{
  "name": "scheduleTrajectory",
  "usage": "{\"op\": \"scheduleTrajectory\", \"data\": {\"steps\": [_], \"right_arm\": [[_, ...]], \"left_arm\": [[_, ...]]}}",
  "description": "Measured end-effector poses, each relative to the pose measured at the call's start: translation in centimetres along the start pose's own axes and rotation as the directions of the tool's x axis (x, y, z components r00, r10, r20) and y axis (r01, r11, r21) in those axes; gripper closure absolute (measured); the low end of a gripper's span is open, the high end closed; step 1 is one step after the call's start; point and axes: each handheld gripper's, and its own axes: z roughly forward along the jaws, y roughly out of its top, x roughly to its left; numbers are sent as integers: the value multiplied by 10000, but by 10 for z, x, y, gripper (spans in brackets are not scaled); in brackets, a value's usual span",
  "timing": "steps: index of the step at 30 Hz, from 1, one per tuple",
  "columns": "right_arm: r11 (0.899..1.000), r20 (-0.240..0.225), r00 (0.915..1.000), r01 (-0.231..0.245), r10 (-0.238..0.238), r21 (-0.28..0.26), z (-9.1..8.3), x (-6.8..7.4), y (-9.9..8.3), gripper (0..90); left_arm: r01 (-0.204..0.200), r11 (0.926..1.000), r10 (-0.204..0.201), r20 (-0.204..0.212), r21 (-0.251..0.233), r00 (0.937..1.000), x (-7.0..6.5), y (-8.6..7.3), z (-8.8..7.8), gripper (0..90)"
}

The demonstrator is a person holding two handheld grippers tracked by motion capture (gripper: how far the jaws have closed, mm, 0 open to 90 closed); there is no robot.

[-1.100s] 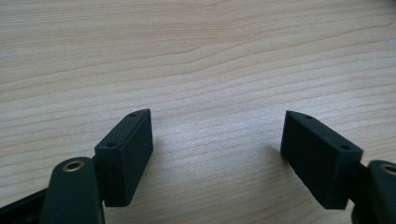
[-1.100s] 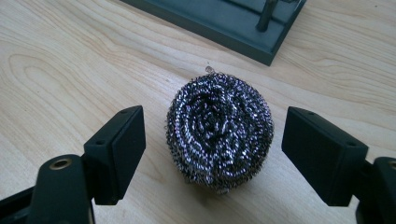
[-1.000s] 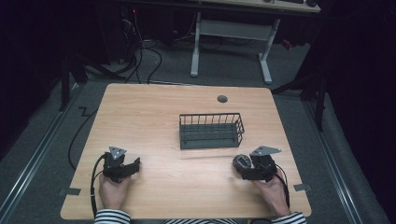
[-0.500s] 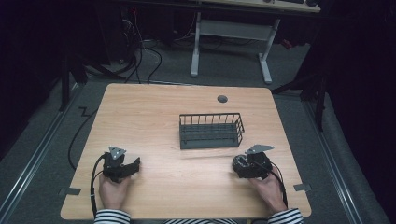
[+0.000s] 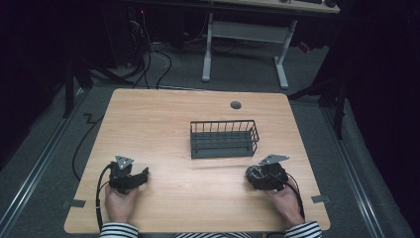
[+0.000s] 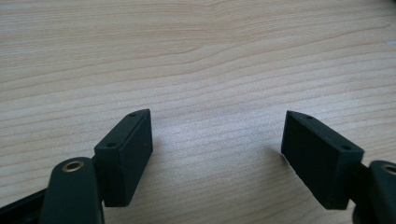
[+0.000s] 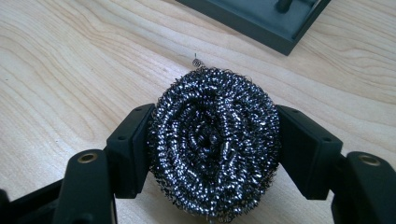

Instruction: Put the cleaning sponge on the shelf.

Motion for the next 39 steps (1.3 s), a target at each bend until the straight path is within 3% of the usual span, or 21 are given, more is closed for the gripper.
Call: {"op": "scheduleTrajectory", "data": {"steps": [9, 21, 39], "right_arm": [[9997, -267, 9996, -80, 74, -228, -7, 0, 1, 341], [9970, -444, 9990, -39, 4, -777, -28, 1, 13, 347], [9876, -1078, 9938, -431, 269, -1508, -59, -16, 52, 347]], "left_arm": [[-14, 10000, 14, 1, 7, 10000, 0, 0, 0, 253], [9, 10000, -9, 42, 3, 10000, 0, 0, 0, 252], [-38, 10000, 38, 18, 10, 10000, 0, 0, 0, 251]]}}
